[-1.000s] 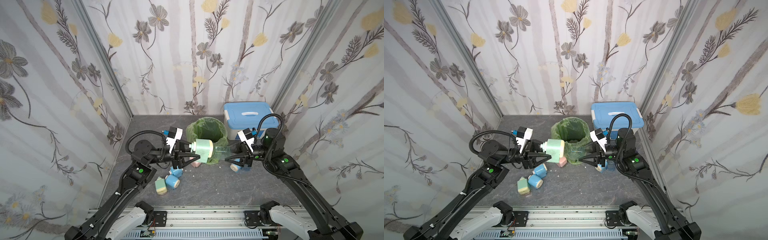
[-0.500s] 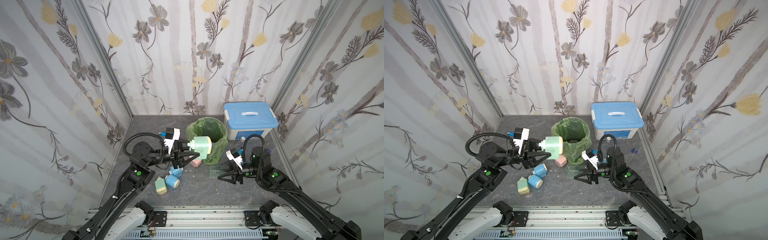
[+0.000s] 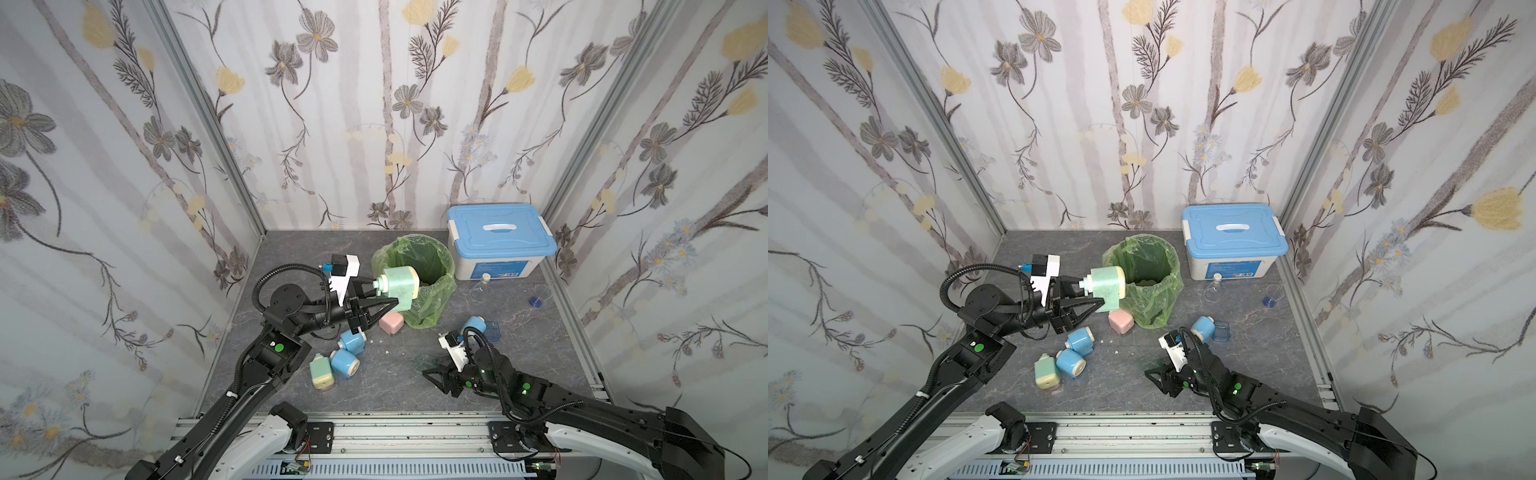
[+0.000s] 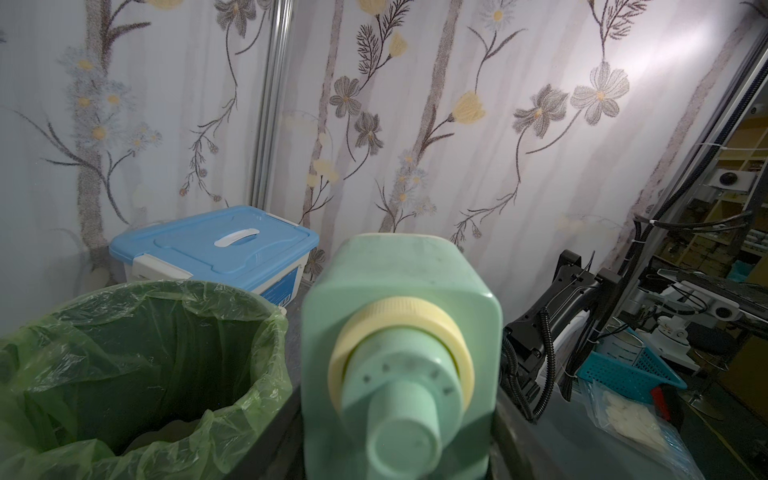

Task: Take out the pencil sharpener tray and clean the shavings
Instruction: Move the pencil sharpener to the center of the board.

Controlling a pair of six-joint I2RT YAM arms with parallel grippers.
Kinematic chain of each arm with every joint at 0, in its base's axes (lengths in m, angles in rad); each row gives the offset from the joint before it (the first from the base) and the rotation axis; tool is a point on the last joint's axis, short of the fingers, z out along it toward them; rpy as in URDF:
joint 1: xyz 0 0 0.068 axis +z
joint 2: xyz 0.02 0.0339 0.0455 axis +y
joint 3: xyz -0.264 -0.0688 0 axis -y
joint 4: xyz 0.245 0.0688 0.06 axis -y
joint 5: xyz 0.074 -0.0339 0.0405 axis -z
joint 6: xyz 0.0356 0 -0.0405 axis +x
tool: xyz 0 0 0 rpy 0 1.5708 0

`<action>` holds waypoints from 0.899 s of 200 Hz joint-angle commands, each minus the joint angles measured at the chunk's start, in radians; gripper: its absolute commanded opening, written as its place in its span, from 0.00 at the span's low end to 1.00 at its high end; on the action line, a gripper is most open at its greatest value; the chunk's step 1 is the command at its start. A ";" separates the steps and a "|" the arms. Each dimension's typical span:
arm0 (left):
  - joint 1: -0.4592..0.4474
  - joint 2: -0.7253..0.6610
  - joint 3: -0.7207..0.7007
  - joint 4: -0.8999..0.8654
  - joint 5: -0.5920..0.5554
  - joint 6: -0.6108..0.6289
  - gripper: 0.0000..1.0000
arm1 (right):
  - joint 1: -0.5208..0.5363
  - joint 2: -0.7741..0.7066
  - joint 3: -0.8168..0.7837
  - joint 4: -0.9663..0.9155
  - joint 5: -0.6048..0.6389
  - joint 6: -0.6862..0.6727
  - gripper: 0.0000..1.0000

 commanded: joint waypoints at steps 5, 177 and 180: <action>0.002 0.010 -0.002 0.072 -0.004 -0.004 0.48 | 0.027 0.084 0.015 0.092 0.250 0.148 0.49; 0.013 -0.036 -0.008 0.040 -0.004 0.006 0.48 | 0.064 0.650 0.339 -0.236 0.764 0.419 0.56; 0.013 -0.036 -0.006 0.040 -0.004 0.005 0.48 | 0.064 0.656 0.341 -0.243 0.765 0.418 0.56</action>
